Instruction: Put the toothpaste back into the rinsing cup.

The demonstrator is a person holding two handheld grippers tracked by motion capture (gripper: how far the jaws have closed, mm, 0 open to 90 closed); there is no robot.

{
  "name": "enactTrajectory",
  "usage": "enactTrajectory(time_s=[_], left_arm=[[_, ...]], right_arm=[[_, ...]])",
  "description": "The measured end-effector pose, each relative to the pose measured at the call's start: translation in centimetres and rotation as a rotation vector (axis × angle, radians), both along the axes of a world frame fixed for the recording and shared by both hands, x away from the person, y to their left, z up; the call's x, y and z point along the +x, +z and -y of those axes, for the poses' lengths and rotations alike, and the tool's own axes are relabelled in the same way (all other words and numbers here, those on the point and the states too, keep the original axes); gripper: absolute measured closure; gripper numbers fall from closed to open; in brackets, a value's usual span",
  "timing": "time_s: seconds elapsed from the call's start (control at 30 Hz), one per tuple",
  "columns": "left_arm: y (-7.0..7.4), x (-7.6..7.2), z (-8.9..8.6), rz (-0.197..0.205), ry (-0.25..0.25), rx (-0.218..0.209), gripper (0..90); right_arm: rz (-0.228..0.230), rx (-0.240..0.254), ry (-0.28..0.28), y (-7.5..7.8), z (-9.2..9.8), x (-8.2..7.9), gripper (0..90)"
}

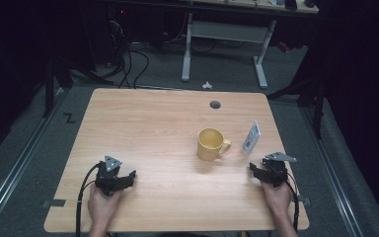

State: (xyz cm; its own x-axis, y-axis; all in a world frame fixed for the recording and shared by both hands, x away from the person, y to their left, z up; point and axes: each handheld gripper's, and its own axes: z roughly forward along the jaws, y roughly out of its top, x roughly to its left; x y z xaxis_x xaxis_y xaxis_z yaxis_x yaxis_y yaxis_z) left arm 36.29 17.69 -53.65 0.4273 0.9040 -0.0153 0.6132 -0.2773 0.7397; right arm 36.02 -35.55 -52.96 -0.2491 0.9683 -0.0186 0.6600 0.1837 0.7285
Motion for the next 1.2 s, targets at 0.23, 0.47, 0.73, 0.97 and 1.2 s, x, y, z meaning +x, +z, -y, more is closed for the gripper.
enactTrajectory(time_s=[0.23, 0.47, 0.73, 0.97, 1.2], left_arm=[[0.00, 0.00, 0.00, 0.000, 0.000, 0.000, 24.2], [0.00, 0.00, 0.00, 0.000, 0.000, 0.000, 24.2], [0.00, 0.01, 0.00, 0.000, 0.000, 0.000, 24.2], [0.00, 0.01, 0.00, 0.000, 0.000, -0.001, 24.2], [0.00, 0.02, -0.01, 0.000, 0.000, 0.000, 24.2]], right_arm=[[0.000, 0.000, 0.000, 0.00, 0.00, 0.00, 39.3], [0.000, 0.000, 0.000, 0.00, 0.00, 0.00, 39.3], [-0.002, 0.001, -0.013, 0.00, -0.04, -0.05, 37.7], [-0.002, 0.000, -0.017, -0.01, -0.04, -0.09, 36.7], [0.002, 0.000, -0.032, 0.02, -0.03, -0.31, 41.1]])
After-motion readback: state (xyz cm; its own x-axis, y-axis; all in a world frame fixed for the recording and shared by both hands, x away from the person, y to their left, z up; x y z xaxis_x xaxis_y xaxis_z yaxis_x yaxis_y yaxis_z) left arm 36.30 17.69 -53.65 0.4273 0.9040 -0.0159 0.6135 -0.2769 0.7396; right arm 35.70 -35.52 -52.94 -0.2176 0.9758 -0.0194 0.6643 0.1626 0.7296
